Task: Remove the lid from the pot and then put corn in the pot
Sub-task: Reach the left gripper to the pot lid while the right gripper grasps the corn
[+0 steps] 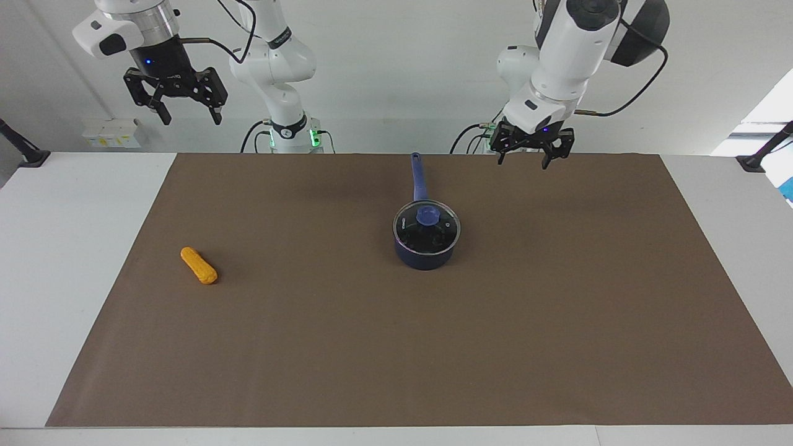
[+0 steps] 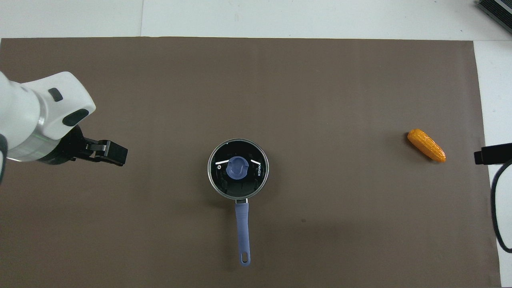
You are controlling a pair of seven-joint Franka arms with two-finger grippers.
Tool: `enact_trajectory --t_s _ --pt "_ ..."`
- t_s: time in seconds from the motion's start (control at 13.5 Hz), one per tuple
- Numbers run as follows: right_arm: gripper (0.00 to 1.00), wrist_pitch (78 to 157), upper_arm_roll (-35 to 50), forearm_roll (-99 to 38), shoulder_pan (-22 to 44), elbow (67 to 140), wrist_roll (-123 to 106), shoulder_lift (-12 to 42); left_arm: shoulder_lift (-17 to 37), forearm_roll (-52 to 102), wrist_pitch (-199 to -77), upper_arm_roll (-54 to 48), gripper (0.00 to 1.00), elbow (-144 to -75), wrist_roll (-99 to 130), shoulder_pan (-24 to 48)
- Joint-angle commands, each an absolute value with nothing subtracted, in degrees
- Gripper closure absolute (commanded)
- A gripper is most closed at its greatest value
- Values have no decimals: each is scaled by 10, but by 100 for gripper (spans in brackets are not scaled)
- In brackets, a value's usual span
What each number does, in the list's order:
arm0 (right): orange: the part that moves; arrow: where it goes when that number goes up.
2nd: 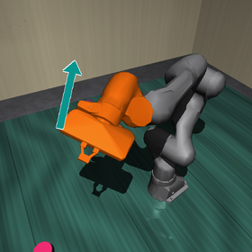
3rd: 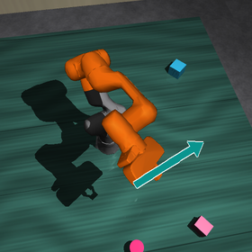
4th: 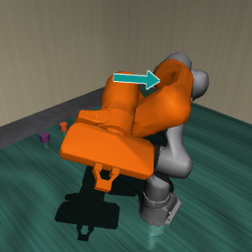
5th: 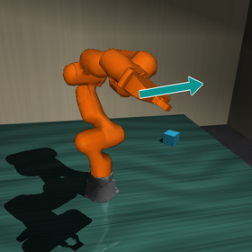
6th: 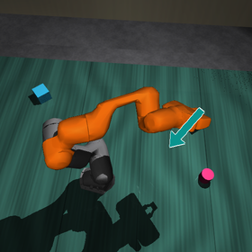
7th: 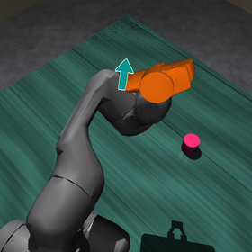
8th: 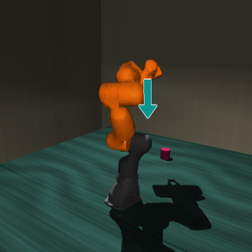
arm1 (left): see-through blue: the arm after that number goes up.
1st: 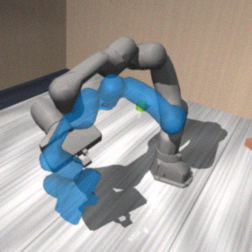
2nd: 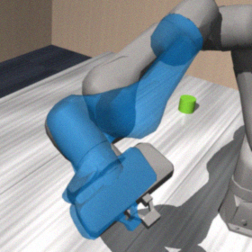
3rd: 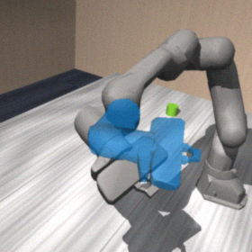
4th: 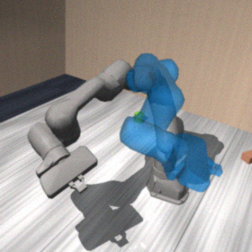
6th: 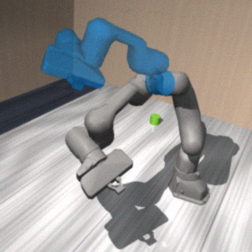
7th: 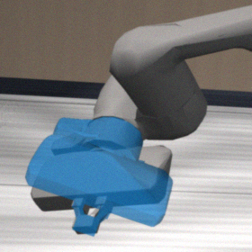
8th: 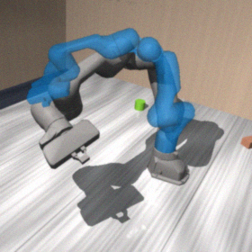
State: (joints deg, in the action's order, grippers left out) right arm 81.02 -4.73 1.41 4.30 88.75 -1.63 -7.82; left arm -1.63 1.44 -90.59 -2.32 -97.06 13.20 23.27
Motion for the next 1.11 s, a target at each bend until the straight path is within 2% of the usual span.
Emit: enact_trajectory --t_s 0.0,0.15,0.45,0.67,1.04 --pt "0 810 -37 10 40 901 -11 -97 -15 9 -959 -14 0 -1001 182 275" --pt "0 822 -37 10 38 910 -18 -91 15 9 -1001 -14 0 -1001 229 303" --pt "0 908 -38 9 32 973 -53 -72 89 1 -1094 -13 0 -997 301 347" --pt "0 996 -39 10 14 1063 -106 -59 125 -1 -1147 -12 0 -998 318 359" --pt "0 1094 -39 10 -6 1089 -251 37 134 -11 -1176 -14 0 -1042 318 376"
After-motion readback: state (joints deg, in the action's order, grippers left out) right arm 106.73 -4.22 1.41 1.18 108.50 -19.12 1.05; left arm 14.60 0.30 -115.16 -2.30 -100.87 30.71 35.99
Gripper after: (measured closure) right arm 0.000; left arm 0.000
